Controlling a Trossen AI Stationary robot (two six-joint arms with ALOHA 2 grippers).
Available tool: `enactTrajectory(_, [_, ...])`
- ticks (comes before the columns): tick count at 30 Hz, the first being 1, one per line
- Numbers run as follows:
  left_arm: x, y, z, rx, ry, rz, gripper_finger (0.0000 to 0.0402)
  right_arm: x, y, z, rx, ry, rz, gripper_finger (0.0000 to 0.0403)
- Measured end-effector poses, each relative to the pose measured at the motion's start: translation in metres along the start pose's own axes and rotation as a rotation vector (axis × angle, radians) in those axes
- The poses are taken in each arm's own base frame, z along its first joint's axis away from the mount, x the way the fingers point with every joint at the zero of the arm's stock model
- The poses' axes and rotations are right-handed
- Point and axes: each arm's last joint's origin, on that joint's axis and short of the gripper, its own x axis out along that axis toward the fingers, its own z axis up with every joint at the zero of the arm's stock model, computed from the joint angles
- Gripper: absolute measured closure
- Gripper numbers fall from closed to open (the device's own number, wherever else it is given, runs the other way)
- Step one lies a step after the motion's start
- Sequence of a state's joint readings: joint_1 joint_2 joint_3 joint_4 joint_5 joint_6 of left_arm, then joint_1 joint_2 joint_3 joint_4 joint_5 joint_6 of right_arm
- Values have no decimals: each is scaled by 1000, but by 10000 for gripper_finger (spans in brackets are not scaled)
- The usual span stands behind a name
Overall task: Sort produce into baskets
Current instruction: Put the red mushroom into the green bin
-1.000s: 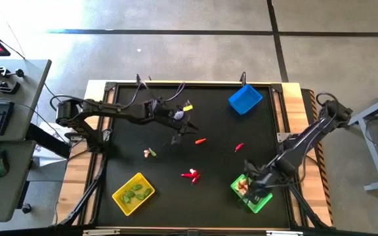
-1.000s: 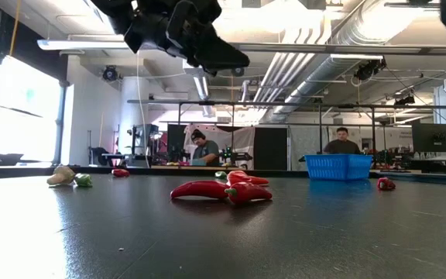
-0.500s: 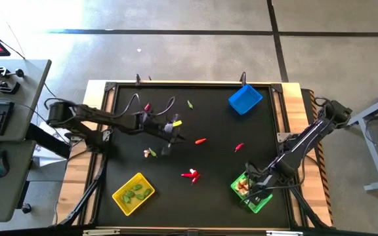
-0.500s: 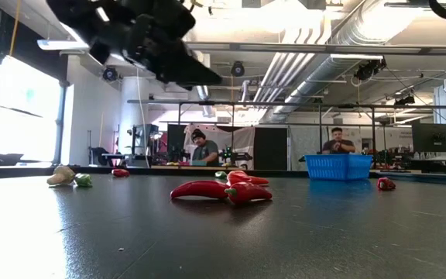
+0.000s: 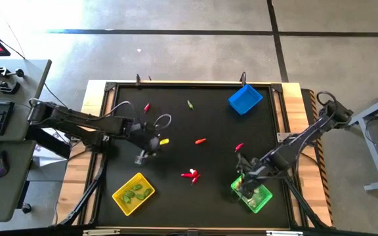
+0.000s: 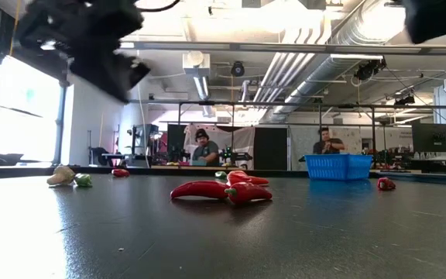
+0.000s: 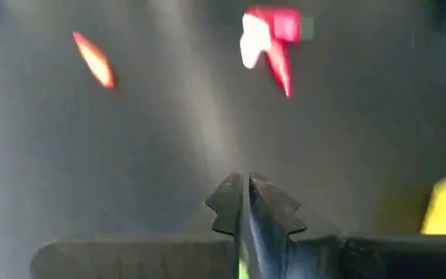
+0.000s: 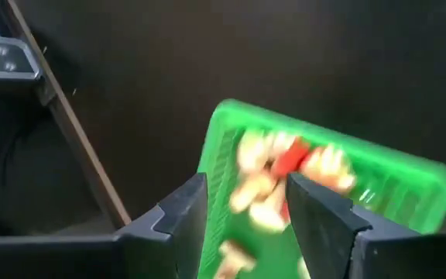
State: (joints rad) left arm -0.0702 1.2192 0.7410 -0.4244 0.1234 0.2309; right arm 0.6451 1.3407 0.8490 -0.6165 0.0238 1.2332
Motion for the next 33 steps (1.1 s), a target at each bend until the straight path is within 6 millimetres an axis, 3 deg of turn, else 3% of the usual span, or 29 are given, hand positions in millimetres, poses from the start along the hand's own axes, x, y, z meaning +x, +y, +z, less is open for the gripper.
enactTrajectory(7, [2,-21,-23,-165,294,45,325,0,-12,30,-85,-56,-25,236])
enactTrajectory(13, [10,-24,-37,-292,470,116,281,-1,-19,45,-135,-85,-32,236])
enactTrajectory(21, [33,-12,-49,-325,531,135,278,-2,-23,52,-153,-83,-33,236])
enactTrajectory(33, [34,4,-51,-337,516,151,279,-2,-23,52,-188,-83,-35,236])
